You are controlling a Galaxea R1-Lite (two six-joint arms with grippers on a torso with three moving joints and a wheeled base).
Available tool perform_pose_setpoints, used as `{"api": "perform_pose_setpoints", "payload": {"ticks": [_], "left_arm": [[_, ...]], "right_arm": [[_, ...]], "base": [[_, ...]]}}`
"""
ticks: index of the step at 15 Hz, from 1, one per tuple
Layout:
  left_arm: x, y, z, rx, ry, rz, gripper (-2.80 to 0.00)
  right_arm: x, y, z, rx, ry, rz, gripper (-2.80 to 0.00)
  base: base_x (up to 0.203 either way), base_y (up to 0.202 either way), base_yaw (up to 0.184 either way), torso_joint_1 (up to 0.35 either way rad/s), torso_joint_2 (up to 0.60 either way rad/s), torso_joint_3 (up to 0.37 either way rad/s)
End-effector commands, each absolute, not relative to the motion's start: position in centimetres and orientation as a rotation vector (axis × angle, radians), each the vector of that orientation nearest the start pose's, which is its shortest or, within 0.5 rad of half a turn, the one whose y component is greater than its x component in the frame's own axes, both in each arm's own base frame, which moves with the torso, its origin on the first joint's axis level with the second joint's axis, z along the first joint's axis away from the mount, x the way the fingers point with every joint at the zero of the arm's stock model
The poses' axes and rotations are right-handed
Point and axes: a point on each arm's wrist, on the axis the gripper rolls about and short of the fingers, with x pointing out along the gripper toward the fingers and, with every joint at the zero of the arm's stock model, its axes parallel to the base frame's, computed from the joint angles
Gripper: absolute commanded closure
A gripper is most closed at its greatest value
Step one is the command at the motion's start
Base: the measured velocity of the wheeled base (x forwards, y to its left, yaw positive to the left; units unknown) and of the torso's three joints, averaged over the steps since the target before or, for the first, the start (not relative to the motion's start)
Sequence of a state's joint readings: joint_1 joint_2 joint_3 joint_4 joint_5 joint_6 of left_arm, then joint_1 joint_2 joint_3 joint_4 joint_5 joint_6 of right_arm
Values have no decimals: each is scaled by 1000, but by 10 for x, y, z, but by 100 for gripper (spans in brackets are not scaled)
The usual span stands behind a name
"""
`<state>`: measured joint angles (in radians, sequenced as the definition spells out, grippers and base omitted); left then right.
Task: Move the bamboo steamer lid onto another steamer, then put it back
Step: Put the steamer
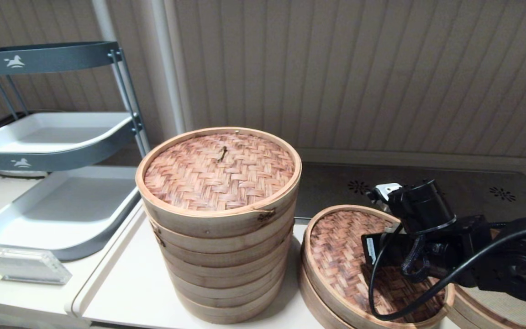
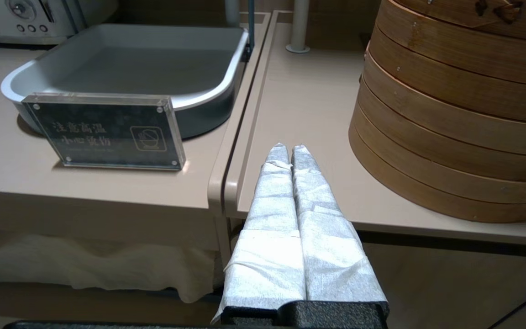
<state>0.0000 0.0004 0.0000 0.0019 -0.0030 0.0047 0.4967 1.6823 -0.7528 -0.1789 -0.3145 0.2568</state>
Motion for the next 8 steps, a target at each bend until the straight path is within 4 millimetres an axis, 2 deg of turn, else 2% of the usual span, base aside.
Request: {"api": "perform_pose_setpoints", "payload": {"ticks": [1, 8], "left_arm": [[-22, 0, 75, 5, 6, -3, 0], [-22, 0, 75, 5, 6, -3, 0]], "right_arm": [[244, 125, 134, -50, 704, 84, 0], [243, 131, 131, -75, 700, 69, 0]], "base": [[0, 0, 0, 0, 0, 0], [0, 0, 0, 0, 0, 0]]}}
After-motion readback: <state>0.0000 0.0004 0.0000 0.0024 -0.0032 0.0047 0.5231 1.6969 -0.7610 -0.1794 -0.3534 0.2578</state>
